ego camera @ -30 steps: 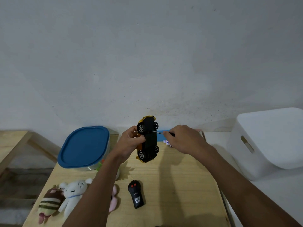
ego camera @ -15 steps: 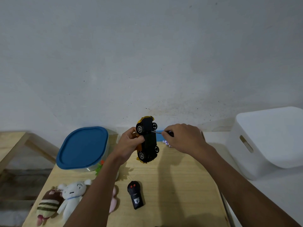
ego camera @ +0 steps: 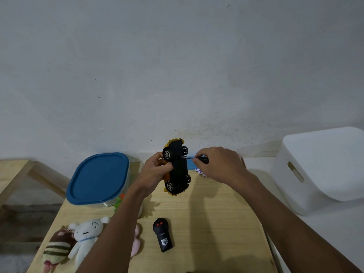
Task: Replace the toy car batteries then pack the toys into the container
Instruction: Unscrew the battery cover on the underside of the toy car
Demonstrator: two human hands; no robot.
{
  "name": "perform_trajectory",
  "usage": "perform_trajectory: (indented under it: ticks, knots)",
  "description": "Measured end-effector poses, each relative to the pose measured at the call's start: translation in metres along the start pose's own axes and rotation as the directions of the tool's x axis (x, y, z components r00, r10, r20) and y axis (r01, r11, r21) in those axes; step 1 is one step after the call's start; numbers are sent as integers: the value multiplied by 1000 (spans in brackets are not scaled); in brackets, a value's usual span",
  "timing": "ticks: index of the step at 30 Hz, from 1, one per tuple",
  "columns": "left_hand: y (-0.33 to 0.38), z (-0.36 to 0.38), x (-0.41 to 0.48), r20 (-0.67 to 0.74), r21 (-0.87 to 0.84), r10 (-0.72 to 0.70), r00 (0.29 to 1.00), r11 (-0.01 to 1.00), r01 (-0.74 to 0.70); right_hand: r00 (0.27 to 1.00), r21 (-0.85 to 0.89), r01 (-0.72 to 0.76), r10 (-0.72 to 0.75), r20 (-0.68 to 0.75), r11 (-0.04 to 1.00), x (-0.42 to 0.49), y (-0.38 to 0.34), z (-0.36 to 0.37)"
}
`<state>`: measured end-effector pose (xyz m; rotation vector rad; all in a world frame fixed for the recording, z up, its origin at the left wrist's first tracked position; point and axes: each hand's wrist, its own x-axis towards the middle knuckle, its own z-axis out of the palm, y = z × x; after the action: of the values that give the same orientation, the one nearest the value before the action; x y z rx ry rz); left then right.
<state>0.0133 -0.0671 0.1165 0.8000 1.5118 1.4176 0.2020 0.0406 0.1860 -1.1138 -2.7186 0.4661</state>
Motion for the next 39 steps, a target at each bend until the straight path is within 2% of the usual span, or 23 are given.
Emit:
perform_trajectory:
  ticks: [5,8,13,18,23,28,33,39]
  knots:
    - [-2,-3,2,7,11,2,1000,1000,-2,999,51,42,-43,21,998,1,2,-2]
    - [0,-1,1,3,12,3,1000,1000,-4,1000,76,7,-8,21,997,3,2,-1]
    - [0,0,1,6,10,-2,1000,1000,2,1000,30,6,-6,2,1000,2,-2,-3]
    - [-2,-5,2,-9,16,-6,1000,1000,6,997,25,77,-77,9,997,2,0,0]
    - [-2,-7,2,-12,36,-5,1000,999,6,999,75,-8,5,40,997,6,3,8]
    - [-2,-5,1,-12,13,-26,1000,1000,26,1000,-17,20,-20,5,1000,6,1,3]
    - [-3,-4,2,-24,-89,-83,996,993,80,1000,38,19,-19,-3,999,2,3,6]
    - [-4,1,2,20,-271,-162,987,949,162,999,215,-24,13,51,976,4,13,20]
